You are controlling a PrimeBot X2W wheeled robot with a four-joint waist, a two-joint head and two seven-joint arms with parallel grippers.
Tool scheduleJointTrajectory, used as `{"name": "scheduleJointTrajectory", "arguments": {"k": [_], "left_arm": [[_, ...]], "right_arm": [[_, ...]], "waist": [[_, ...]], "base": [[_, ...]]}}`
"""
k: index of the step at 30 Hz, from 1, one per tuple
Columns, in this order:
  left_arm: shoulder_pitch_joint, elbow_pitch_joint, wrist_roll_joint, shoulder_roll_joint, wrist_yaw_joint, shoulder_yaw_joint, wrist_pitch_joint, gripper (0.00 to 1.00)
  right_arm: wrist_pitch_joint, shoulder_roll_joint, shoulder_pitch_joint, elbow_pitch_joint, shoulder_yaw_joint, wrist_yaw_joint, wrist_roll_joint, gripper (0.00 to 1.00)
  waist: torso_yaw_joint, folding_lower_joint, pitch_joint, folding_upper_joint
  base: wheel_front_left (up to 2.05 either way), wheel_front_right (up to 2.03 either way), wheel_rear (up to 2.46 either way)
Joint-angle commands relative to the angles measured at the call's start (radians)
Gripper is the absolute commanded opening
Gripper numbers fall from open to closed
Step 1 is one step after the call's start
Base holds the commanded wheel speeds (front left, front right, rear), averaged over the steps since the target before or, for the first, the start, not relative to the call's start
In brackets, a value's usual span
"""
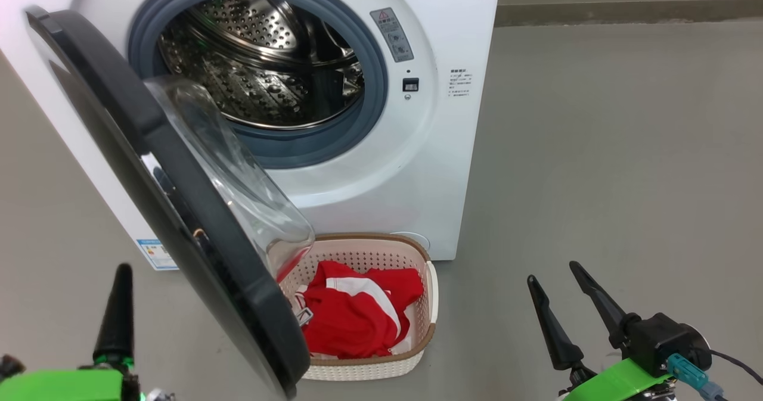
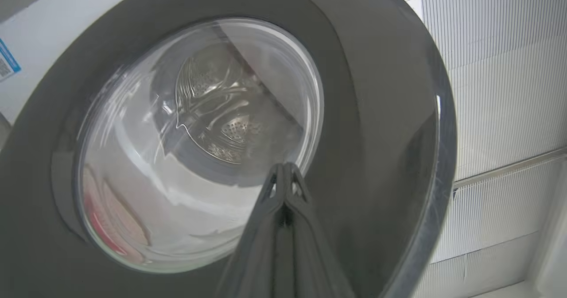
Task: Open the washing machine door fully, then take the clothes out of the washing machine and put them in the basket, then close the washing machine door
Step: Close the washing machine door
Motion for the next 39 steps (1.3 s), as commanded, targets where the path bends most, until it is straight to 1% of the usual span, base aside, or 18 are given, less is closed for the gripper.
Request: {"name": "scheduleJointTrajectory", "arguments": {"k": [1,3,6,7,10,16,21,28,35,39], "left_arm": [[-0.050,-0.067,-0.059,0.011,0.032,0.023,0.030,0.00],[-0.050,-0.124,-0.129,0.011,0.068,0.017,0.064,0.00],[-0.048,-0.197,-0.210,0.011,0.109,0.004,0.100,0.00],[-0.047,-0.234,-0.255,0.011,0.130,-0.004,0.111,0.00],[-0.045,-0.273,-0.300,0.011,0.153,-0.017,0.119,0.00],[-0.047,-0.301,-0.303,0.013,0.180,-0.032,0.133,0.00],[-0.072,-0.299,-0.307,0.016,0.186,-0.043,0.139,0.00],[-0.154,-0.263,-0.322,0.014,0.187,-0.067,0.123,0.00],[-0.269,-0.173,-0.308,0.013,0.174,-0.090,0.098,0.00],[-0.339,-0.107,-0.295,0.013,0.158,-0.104,0.082,0.00]], "right_arm": [[-0.006,-0.007,-0.026,-0.023,0.023,0.005,-0.007,1.00],[-0.006,-0.005,-0.028,-0.023,0.021,0.005,-0.006,1.00],[-0.006,-0.002,-0.031,-0.024,0.019,0.005,-0.004,1.00],[-0.006,-0.001,-0.033,-0.025,0.017,0.005,-0.004,1.00],[-0.006,0.001,-0.036,-0.024,0.015,0.005,-0.002,1.00],[-0.006,0.005,-0.043,-0.028,0.012,0.005,0.002,1.00],[-0.006,0.006,-0.047,-0.032,0.011,0.005,0.001,1.00],[-0.006,0.004,-0.066,-0.037,0.013,0.005,0.002,1.00],[-0.006,-0.005,-0.091,-0.044,0.004,0.005,0.002,1.00],[-0.006,-0.011,-0.103,-0.047,-0.001,0.005,0.002,1.00]], "waist": [[-0.003,0.0000,0.002,0.0000],[-0.007,0.0000,0.004,0.0000],[-0.015,0.0000,0.008,0.0000],[-0.022,0.0000,0.010,0.0000],[-0.034,0.0000,0.015,0.0000],[-0.067,0.0000,0.032,0.0000],[-0.086,0.0000,0.051,0.0000],[-0.124,0.0000,0.090,0.0000],[-0.164,0.0000,0.138,0.0000],[-0.182,0.0000,0.164,0.0000]], "base": [[0.00,0.00,0.00],[0.00,0.00,0.00],[0.00,0.00,0.00],[0.00,0.00,0.00],[0.00,0.00,0.00],[0.00,0.00,0.00],[0.00,0.00,0.00],[0.00,0.00,0.00],[0.00,0.00,0.00],[0.00,0.00,0.00]]}}
